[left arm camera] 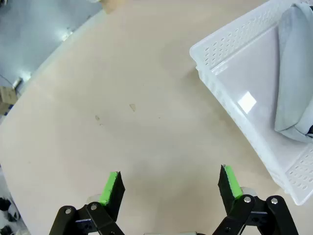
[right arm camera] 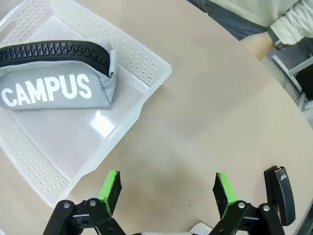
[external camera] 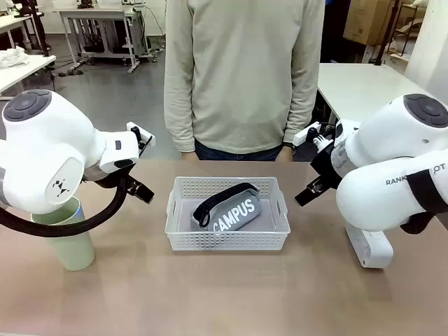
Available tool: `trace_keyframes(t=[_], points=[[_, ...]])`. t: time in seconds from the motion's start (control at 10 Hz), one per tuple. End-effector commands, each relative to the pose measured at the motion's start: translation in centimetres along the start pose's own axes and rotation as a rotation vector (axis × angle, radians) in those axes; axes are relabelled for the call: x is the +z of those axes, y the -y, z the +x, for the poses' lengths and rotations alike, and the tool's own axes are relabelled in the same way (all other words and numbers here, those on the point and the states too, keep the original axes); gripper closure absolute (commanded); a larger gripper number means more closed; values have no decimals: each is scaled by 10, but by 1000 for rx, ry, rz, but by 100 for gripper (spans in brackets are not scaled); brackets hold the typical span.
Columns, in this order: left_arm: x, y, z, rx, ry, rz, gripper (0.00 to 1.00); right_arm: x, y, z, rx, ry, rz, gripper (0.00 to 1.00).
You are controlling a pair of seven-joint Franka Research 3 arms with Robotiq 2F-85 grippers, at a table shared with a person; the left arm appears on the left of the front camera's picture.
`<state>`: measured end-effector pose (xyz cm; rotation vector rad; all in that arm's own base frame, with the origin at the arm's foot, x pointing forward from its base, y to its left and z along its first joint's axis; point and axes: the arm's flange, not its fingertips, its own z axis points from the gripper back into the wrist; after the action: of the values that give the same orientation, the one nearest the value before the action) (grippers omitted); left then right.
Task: Efficiently arrange items inside the basket to fit them all.
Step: Pick up the Digital clock and place it inside the Organizing basket.
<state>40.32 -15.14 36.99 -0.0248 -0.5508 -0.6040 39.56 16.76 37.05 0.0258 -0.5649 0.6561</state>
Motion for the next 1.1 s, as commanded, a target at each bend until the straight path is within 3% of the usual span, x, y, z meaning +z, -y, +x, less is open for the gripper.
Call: trace_keyframes(t=[0.0,1.0], points=[[0,0,0,0,0,0,0,0,0,0,0,0,0,0],[0,0,0,0,0,0,0,0,0,0,0,0,0,0]])
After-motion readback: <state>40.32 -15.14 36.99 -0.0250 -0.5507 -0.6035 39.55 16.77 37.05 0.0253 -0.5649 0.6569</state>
